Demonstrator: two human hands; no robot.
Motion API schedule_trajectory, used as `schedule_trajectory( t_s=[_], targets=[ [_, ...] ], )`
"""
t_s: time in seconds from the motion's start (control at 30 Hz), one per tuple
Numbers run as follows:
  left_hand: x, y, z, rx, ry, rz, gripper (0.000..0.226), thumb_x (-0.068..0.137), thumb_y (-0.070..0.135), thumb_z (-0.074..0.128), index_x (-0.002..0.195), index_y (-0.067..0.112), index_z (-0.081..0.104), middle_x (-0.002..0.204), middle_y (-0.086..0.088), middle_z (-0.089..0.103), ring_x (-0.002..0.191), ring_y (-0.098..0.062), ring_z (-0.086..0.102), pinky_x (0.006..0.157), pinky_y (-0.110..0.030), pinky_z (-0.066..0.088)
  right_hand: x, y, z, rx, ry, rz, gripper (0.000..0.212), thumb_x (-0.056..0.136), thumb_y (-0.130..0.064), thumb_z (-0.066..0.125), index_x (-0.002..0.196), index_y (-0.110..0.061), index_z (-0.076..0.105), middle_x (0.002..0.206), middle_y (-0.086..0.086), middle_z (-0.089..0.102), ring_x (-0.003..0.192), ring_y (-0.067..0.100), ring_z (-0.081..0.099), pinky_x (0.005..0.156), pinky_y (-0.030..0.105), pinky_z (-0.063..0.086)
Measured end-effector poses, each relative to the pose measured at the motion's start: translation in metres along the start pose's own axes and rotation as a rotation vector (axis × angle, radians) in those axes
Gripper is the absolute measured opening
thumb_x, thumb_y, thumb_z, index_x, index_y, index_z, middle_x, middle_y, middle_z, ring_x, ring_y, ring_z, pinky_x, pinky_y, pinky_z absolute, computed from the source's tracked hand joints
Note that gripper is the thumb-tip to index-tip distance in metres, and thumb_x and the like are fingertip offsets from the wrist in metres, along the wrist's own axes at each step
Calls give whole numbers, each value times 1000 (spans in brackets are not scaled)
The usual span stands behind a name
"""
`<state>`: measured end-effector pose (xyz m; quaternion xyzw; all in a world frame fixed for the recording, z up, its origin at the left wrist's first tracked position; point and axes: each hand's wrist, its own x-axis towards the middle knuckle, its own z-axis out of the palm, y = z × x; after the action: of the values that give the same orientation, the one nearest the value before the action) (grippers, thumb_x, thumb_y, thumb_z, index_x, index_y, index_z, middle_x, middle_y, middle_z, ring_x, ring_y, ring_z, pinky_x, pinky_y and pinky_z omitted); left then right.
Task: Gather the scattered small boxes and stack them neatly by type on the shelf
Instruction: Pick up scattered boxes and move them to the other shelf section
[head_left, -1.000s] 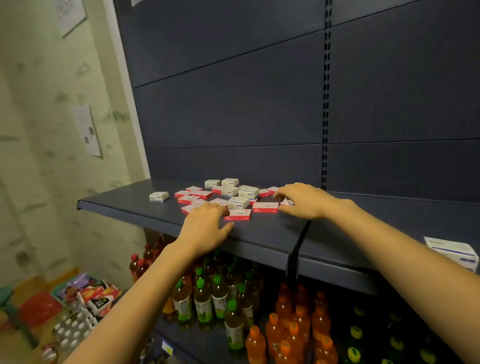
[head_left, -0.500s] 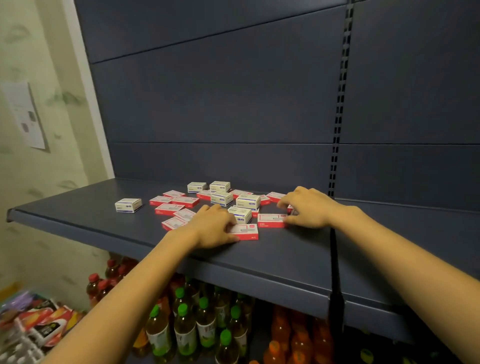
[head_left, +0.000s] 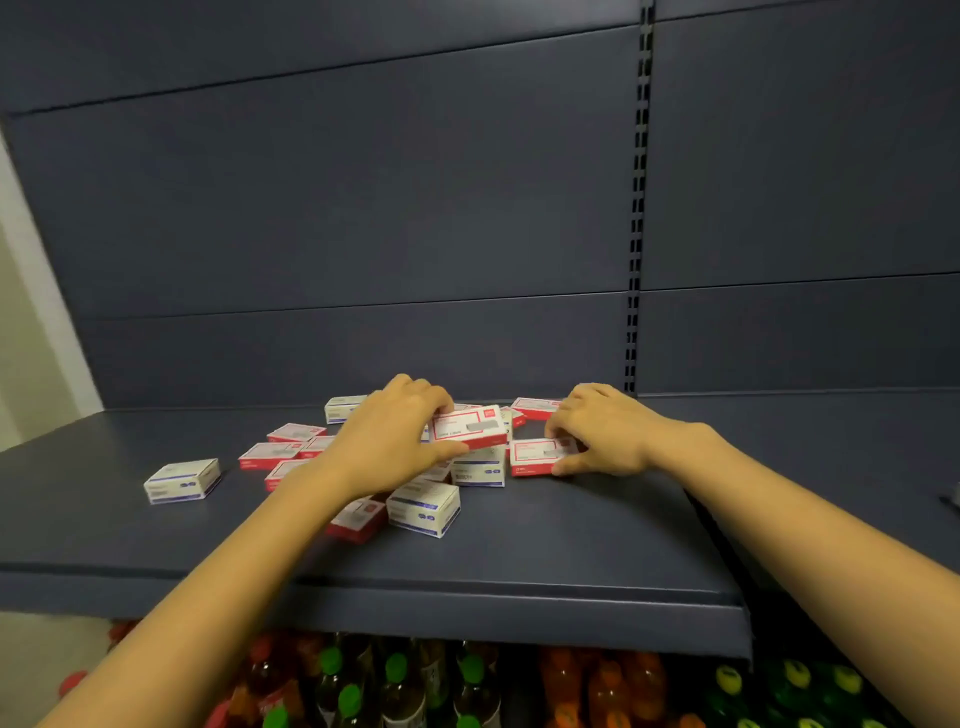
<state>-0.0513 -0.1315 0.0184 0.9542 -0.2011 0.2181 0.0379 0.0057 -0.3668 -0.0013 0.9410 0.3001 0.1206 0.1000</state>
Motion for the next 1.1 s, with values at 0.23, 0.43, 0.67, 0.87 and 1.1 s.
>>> schedule_trajectory(
  t_s=[0.23,0.43,0.67,0.87,1.1],
  targets=[
    [27,17,9,-158,38,113,41,83,46,59,116,21,52,118,3,56,108,-14,45,84,-28,39,-60,6,-27,173,97,232,47,85,-44,58,125,-21,46,124,-3,47,109,17,49,77,29,38],
    [55,84,27,-286,19,291,39,83,44,61,113,20,54,115,1,56,107,-17,45,84,-31,39,-152,32,-33,158,65,480,43,84,-45,59,119,-22,48,120,-4,49,106,17,51,86,35,45],
    [73,190,35,-331,2,500,39,83,45,59,113,21,53,115,3,56,109,-17,44,85,-31,38,-262,67,-38,158,57,709,41,83,-45,60,116,-23,50,116,-4,50,99,16,52,80,31,43],
    [86,281,35,-352,25,597,39,83,46,58,113,21,53,115,2,57,106,-17,45,81,-30,38,-349,102,-49,142,37,805,43,82,-46,61,118,-23,50,118,-4,49,102,16,51,86,33,45],
    [90,412,43,-374,26,646,41,83,48,58,113,21,52,117,2,56,107,-17,46,80,-28,36,-461,155,-56,107,23,876,44,82,-46,61,118,-23,51,124,-3,50,104,16,51,84,30,44]
  ],
)
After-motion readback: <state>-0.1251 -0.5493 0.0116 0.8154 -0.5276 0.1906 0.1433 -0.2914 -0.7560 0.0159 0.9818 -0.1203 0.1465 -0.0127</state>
